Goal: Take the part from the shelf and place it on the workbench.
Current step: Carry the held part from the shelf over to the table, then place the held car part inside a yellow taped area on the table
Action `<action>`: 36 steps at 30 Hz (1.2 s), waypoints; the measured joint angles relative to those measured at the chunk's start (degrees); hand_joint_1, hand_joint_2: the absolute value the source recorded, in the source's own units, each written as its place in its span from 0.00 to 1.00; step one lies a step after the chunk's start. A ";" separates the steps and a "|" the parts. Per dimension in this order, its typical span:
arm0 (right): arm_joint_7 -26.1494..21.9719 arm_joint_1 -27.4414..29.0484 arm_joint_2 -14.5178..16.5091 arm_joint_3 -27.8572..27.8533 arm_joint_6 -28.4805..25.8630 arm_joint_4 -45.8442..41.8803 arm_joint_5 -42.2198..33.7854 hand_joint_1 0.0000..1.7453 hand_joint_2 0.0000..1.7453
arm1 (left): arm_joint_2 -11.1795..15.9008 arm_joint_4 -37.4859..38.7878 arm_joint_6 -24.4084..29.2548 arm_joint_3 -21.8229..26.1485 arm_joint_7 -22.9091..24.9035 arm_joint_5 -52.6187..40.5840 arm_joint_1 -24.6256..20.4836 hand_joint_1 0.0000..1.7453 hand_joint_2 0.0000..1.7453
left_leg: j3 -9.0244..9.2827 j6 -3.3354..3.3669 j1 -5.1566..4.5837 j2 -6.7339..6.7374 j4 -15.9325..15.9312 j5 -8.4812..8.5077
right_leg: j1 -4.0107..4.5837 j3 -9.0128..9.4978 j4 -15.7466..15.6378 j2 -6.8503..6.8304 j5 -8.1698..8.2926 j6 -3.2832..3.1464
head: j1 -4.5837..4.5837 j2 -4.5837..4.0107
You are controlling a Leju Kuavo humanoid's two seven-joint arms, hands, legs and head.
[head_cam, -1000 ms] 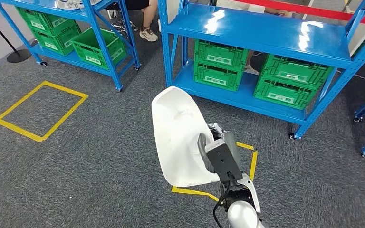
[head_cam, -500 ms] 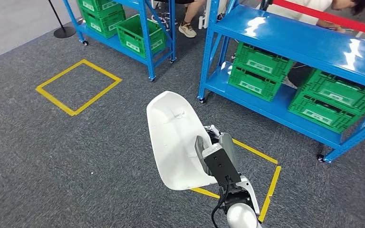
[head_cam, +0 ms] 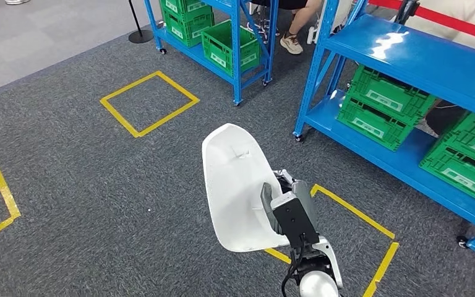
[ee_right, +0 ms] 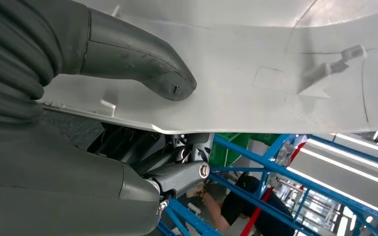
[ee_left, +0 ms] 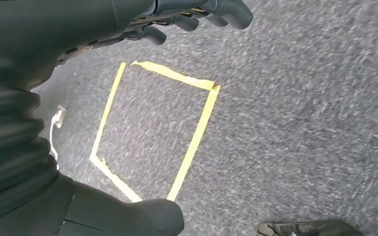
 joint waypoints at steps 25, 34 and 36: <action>-0.64 0.17 -0.31 -0.29 0.87 -0.39 -0.58 1.00 1.00 | 0.37 0.04 0.36 0.00 -1.31 0.39 -0.08 0.00 1.00 | 2.58 1.72 0.15 -2.86 -2.83 1.67 | 0.06 -0.37 1.77 3.16 -0.90 1.73 | 0.40 0.00; -1.47 0.03 -0.48 -0.97 0.32 -0.07 -0.58 1.00 1.00 | 0.78 0.26 -0.89 0.00 -1.90 -0.01 0.27 0.00 1.00 | -4.84 -0.55 0.34 3.19 10.69 -4.72 | 0.24 0.45 -0.69 -3.03 0.11 -0.24 | -0.31 0.00; -1.68 0.05 -0.50 -1.09 0.05 0.16 -0.57 1.00 1.00 | 0.79 0.27 -1.05 0.00 -1.93 -0.22 0.27 0.00 1.00 | -4.30 -0.94 0.61 3.79 10.65 -3.78 | 0.18 0.37 -0.51 -4.78 -0.02 -0.13 | -0.34 0.00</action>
